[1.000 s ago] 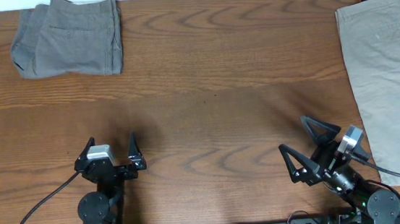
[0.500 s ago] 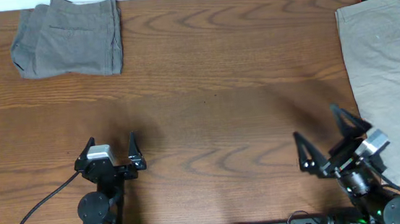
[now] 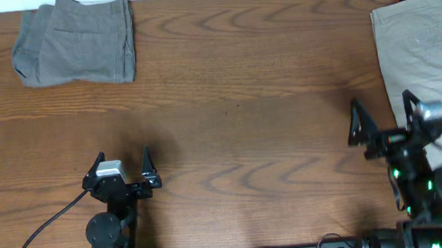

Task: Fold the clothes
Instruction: 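Reach the right gripper to the khaki shorts' waistband and grasp it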

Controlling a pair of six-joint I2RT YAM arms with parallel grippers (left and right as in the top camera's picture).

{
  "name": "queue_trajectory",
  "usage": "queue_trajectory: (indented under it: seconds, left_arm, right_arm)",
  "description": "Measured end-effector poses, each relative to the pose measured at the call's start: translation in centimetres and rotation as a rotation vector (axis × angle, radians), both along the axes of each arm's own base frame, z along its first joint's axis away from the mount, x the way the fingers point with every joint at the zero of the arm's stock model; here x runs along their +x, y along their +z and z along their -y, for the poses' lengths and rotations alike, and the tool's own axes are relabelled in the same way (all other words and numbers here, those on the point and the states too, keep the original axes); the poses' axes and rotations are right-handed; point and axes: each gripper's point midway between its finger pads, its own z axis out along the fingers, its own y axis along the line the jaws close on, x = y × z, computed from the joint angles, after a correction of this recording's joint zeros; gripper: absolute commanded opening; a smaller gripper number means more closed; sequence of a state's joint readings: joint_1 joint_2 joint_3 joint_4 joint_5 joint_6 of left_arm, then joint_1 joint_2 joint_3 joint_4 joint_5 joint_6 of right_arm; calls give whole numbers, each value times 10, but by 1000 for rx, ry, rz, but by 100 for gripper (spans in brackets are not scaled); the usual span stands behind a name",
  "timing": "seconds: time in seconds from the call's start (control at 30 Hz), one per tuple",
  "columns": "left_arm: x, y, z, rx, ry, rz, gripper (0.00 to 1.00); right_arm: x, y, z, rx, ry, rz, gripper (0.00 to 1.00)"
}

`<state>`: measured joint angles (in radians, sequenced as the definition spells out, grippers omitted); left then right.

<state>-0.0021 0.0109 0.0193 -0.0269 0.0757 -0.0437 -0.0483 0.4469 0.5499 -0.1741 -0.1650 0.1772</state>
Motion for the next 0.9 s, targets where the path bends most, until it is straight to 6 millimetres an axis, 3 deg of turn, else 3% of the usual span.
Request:
queue_trajectory:
  seconds: [0.3,0.53,0.77,0.9]
  left_arm:
    - [0,0,0,0,0,0,98]
    - [0,0,0,0,0,0,98]
    - [0,0,0,0,0,0,98]
    - [0,0,0,0,0,0,98]
  right_arm:
    - [51,-9,14,-66,-48,-317,99]
    - [87,-35,17,-131,-18,-626,99]
    - [126,-25,29,-213,-49,-602,99]
    - [149,-25,55,-261,-137,-614,99]
